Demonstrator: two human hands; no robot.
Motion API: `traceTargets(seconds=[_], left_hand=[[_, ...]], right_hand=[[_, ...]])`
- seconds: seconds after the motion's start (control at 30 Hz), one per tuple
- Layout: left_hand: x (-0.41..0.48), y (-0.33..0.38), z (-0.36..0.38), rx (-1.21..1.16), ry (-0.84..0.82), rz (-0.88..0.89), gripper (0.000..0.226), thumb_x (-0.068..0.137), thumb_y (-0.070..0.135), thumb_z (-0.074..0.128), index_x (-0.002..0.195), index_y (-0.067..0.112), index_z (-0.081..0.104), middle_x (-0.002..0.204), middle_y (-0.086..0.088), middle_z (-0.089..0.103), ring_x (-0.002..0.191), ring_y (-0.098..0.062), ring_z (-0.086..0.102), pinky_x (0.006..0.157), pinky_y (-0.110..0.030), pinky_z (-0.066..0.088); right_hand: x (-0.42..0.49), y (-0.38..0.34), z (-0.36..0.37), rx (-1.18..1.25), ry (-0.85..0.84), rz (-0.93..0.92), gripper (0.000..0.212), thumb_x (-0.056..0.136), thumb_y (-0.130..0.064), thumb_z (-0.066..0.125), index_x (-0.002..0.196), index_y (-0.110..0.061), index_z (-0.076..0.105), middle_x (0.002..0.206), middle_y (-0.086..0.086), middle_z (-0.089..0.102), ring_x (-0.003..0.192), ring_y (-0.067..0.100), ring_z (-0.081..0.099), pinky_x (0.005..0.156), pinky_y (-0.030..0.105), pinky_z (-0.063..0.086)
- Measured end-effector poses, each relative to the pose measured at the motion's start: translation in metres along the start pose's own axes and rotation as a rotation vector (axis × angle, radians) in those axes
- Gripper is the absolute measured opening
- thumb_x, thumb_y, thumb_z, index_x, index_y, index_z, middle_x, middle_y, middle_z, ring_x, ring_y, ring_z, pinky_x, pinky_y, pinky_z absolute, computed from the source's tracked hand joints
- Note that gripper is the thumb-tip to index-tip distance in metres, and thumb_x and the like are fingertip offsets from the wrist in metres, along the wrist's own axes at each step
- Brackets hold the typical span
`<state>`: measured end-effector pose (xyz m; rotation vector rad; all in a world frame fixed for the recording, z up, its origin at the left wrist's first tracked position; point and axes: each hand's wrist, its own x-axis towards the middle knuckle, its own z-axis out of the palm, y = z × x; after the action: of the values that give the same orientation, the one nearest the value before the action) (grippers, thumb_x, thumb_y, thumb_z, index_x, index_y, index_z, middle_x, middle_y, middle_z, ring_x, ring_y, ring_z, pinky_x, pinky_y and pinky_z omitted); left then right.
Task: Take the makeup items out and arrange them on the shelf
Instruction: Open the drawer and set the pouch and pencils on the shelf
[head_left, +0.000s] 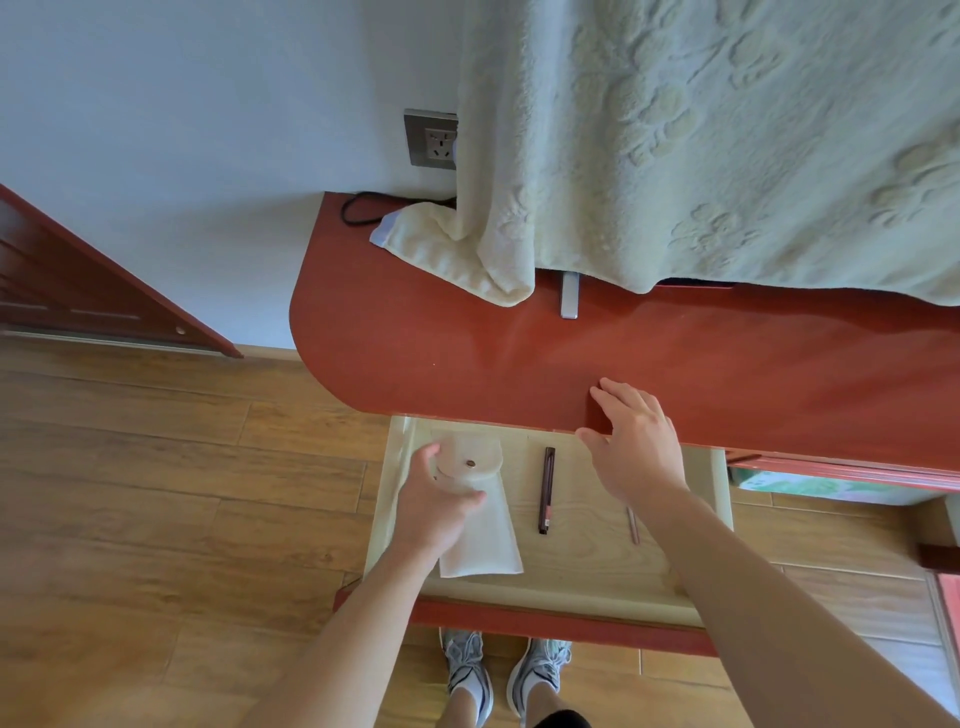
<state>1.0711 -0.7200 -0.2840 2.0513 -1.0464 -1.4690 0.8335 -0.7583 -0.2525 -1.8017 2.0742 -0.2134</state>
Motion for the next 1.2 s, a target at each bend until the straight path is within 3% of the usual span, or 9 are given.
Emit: traceTargets(seconds=[0.3, 0.53, 0.87, 1.07, 1.2], left_hand=[[-0.033, 0.031, -0.033, -0.072, -0.178, -0.067, 0.073, 0.073, 0.018, 0.086, 0.131, 0.032, 0.045, 0.103, -0.007, 0.068, 0.093, -0.024, 0.069, 0.088, -0.049, 0.056], [-0.047, 0.068, -0.050, -0.075, -0.240, -0.022, 0.073, 0.071, 0.018, 0.088, 0.129, 0.037, 0.047, 0.105, -0.005, 0.071, 0.092, -0.022, 0.072, 0.088, -0.049, 0.057], [-0.022, 0.114, -0.033, -0.082, -0.133, 0.207, 0.079, 0.071, 0.019, 0.085, 0.132, 0.042, 0.042, 0.116, 0.003, 0.063, 0.103, -0.017, 0.065, 0.089, -0.037, 0.054], [0.014, 0.142, -0.012, -0.021, -0.071, 0.326, 0.075, 0.075, 0.012, 0.080, 0.134, 0.037, 0.041, 0.104, 0.009, 0.062, 0.089, -0.005, 0.063, 0.060, -0.012, 0.044], [0.034, 0.148, -0.003, 0.003, -0.040, 0.366, 0.075, 0.075, 0.011, 0.080, 0.135, 0.035, 0.043, 0.103, 0.012, 0.060, 0.087, -0.003, 0.062, 0.056, -0.006, 0.043]], right_hand=[[-0.002, -0.006, -0.003, 0.030, -0.019, 0.032, 0.056, 0.092, -0.032, 0.063, 0.144, -0.018, 0.046, 0.151, -0.008, 0.039, 0.141, 0.016, 0.027, 0.113, 0.040, 0.029], [-0.002, -0.008, -0.006, 0.031, -0.037, 0.047, 0.057, 0.092, -0.032, 0.063, 0.144, -0.018, 0.046, 0.151, -0.008, 0.039, 0.141, 0.016, 0.027, 0.113, 0.041, 0.030], [0.001, -0.010, -0.010, 0.012, -0.066, 0.059, 0.056, 0.092, -0.033, 0.063, 0.144, -0.020, 0.046, 0.151, -0.009, 0.039, 0.140, 0.014, 0.028, 0.111, 0.039, 0.035], [0.004, -0.012, -0.013, 0.014, -0.075, 0.077, 0.057, 0.092, -0.032, 0.063, 0.145, -0.022, 0.045, 0.151, -0.012, 0.037, 0.140, 0.010, 0.027, 0.104, 0.032, 0.042], [0.006, -0.013, -0.013, 0.012, -0.084, 0.065, 0.058, 0.093, -0.030, 0.063, 0.146, -0.020, 0.043, 0.152, -0.010, 0.036, 0.140, 0.010, 0.026, 0.105, 0.030, 0.040]])
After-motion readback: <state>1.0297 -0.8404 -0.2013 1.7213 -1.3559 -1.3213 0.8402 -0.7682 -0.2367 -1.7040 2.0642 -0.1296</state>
